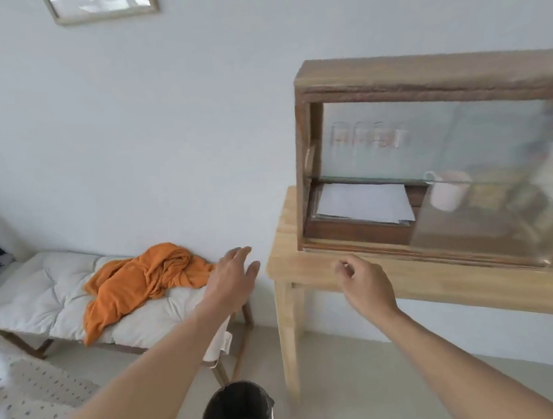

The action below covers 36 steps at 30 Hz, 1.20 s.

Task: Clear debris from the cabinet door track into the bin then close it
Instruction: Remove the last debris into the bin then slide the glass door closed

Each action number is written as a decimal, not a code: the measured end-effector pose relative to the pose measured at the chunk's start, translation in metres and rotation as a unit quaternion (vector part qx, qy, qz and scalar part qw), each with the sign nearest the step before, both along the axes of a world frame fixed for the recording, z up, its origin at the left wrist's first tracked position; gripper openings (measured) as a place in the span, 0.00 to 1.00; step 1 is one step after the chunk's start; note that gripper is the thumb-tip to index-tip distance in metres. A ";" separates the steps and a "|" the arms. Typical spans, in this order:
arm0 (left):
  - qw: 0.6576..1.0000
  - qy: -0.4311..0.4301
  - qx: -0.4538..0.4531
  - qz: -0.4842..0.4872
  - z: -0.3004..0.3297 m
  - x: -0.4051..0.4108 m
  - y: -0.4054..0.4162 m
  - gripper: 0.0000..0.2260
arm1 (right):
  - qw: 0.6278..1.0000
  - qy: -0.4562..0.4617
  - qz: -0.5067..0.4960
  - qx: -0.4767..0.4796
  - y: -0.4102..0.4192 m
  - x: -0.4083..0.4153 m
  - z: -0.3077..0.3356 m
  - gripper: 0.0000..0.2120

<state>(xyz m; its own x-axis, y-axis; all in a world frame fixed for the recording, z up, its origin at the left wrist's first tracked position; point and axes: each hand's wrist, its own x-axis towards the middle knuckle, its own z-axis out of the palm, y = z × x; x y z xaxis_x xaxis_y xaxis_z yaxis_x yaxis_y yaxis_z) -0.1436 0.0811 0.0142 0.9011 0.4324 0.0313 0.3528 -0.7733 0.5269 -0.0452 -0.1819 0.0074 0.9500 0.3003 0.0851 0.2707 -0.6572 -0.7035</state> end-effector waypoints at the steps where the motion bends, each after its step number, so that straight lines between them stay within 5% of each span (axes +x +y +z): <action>1: 1.000 -0.008 0.002 -0.014 0.011 0.013 -0.009 0.24 | 1.000 -0.016 -0.016 0.008 -0.013 0.009 0.009 0.14; 9: 0.989 -0.072 -0.112 -0.060 0.063 0.091 -0.080 0.34 | 0.974 -0.214 -0.073 0.028 -0.121 0.080 0.057 0.10; 12: 0.982 -0.079 -0.164 -0.054 0.065 0.110 -0.090 0.34 | 0.937 -0.339 -0.070 -0.046 -0.154 0.098 0.066 0.10; 15: 0.978 -0.084 -0.186 -0.052 0.058 0.119 -0.089 0.31 | 0.877 -0.438 -0.053 -0.191 -0.183 0.114 0.072 0.22; 21: 0.976 -0.112 -0.176 -0.064 0.054 0.121 -0.093 0.31 | 0.814 -0.429 -0.029 -0.391 -0.212 0.145 0.086 0.56; 36: 0.976 -0.109 -0.173 -0.076 0.053 0.119 -0.093 0.33 | 0.758 -0.514 0.043 -0.399 -0.133 0.172 0.099 0.62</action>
